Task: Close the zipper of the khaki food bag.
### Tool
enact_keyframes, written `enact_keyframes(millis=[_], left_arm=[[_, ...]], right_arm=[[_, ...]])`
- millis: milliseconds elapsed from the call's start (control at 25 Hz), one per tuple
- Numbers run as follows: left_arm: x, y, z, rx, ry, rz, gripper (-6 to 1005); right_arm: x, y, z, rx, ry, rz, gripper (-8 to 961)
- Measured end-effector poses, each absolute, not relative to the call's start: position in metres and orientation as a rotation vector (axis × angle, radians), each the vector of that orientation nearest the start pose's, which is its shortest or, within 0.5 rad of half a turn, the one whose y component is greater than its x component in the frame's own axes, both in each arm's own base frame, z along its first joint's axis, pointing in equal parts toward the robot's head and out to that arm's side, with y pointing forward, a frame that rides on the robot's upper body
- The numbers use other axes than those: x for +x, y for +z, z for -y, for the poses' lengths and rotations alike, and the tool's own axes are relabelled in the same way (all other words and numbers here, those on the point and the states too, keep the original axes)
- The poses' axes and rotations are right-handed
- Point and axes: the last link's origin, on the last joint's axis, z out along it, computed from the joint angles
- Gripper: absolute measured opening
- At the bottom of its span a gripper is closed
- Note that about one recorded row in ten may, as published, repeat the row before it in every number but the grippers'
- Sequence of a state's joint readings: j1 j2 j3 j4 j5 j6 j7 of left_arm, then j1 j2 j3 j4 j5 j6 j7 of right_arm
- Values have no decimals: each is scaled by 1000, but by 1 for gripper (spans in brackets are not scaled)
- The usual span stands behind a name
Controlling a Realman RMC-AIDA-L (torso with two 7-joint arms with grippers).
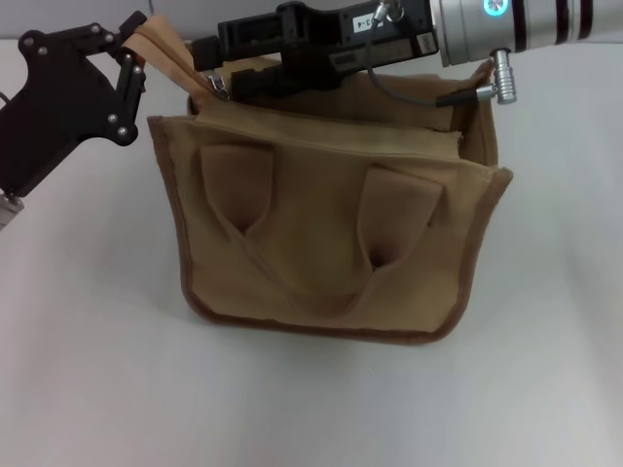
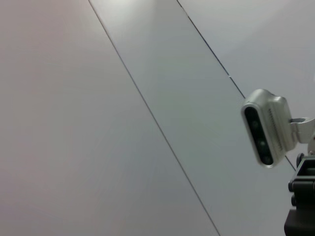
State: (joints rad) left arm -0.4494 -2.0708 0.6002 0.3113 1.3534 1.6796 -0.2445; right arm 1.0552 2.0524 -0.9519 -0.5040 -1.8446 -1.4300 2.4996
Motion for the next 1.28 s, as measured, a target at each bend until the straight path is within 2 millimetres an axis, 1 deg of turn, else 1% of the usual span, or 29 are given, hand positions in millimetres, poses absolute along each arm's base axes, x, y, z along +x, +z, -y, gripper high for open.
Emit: enact_keyframes(millis=[120, 240, 600, 880, 1080, 1280], left_arm=[[-267, 29, -311, -1933, -921, -282, 17], [-265, 32, -311, -1937, -942, -287, 17], [-257, 33, -314, -1949, -983, -300, 17], [-249, 34, -317, -1949, -1014, -337, 17], [-249, 34, -318, -1951, -1012, -339, 17], [-251, 33, -316, -1957, -1005, -327, 17]], right_arm=[[71, -37, -410, -2773, 735, -1719, 773], [70, -36, -409, -2787, 769, -1704, 773], [76, -39, -407, -2771, 801, -1717, 773], [75, -38, -405, -2772, 843, -1724, 773], [76, -40, -405, -2760, 858, -1735, 773], [74, -39, -403, -2754, 918, -1752, 773]])
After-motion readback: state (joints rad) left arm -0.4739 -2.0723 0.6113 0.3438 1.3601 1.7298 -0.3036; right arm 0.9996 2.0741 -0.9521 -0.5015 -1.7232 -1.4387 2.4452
